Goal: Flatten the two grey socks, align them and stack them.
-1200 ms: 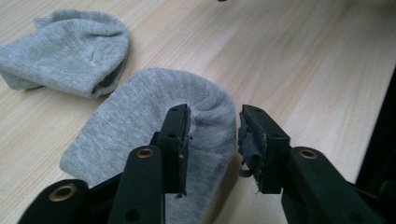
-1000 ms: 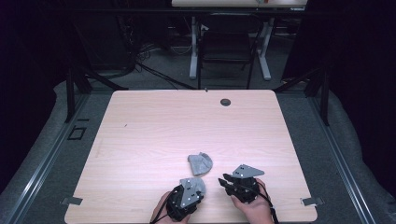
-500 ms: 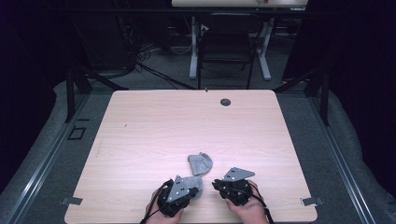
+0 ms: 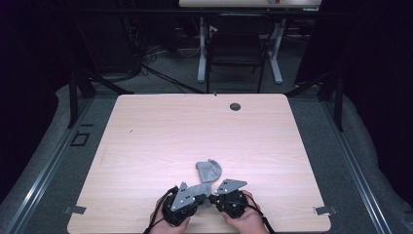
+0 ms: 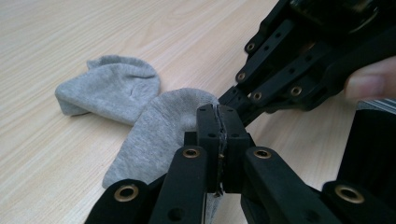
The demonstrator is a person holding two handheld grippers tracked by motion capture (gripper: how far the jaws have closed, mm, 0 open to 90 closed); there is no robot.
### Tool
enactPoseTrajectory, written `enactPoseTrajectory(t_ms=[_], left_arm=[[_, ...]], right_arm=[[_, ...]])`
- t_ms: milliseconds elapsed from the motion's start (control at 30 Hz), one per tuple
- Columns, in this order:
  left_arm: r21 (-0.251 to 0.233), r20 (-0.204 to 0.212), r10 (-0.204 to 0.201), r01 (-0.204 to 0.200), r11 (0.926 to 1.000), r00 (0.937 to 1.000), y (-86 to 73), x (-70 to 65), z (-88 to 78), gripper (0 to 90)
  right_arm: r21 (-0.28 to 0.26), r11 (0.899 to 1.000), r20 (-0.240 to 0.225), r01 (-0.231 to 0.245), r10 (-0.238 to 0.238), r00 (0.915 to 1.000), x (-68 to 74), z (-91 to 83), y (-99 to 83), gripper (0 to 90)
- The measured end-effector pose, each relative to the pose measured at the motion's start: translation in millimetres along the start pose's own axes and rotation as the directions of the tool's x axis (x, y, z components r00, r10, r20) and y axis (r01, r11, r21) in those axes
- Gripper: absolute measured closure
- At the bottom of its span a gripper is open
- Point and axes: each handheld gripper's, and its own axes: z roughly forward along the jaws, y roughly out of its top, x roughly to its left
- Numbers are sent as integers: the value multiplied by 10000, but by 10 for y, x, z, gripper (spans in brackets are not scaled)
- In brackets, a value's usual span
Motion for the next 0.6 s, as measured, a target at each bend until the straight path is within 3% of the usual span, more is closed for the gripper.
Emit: enactPoseTrajectory(t_ms=[233,300,367,600], left_arm=[[-24,14,35,-35,10000,10000,-4,1,3,896],[-33,0,15,-15,10000,10000,-4,12,-6,896],[-33,-18,12,-12,10000,10000,-7,30,-18,896],[295,-456,-189,203,9994,9988,-68,92,-63,895]], right_arm=[[160,9995,118,287,-289,9995,-12,93,-26,899],[31,9999,164,127,-128,9998,-15,99,-39,900],[274,9991,330,313,-322,9989,-37,80,-36,900],[518,9987,583,-31,1,9983,-73,32,-51,900]])
